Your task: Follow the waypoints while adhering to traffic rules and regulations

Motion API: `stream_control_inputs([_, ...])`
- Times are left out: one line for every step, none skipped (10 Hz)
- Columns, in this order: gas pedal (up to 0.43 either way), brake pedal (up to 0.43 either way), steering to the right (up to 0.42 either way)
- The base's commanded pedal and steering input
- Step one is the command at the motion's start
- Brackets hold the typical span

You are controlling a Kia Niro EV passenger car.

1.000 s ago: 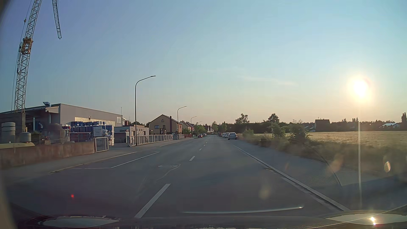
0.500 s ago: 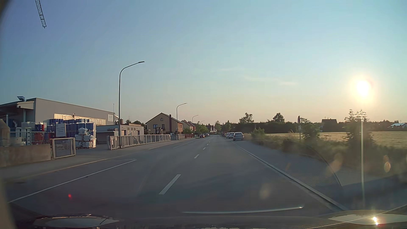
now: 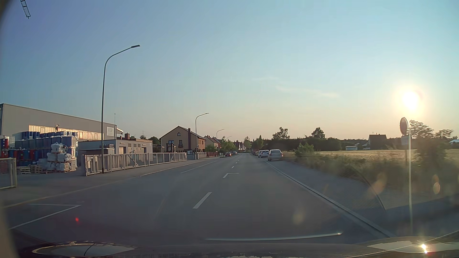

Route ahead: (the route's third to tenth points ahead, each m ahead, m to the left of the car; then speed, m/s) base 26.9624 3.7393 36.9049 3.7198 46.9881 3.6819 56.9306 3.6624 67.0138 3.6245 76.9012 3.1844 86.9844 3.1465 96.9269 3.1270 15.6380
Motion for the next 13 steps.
stream_control_inputs([0.169,0.018,-0.003])
stream_control_inputs([0.169,0.018,-0.002])
stream_control_inputs([0.169,0.012,0.001])
stream_control_inputs([0.169,0.018,0.003])
stream_control_inputs([0.169,0.018,0.004])
stream_control_inputs([0.169,0.018,0.005])
stream_control_inputs([0.169,0.018,0.004])
stream_control_inputs([0.169,0.006,-0.002])
stream_control_inputs([0.169,0.018,-0.004])
stream_control_inputs([0.169,0.018,-0.003])
stream_control_inputs([0.169,0.018,-0.002])
stream_control_inputs([0.169,0.012,0.000])
stream_control_inputs([0.177,0.006,0.003])
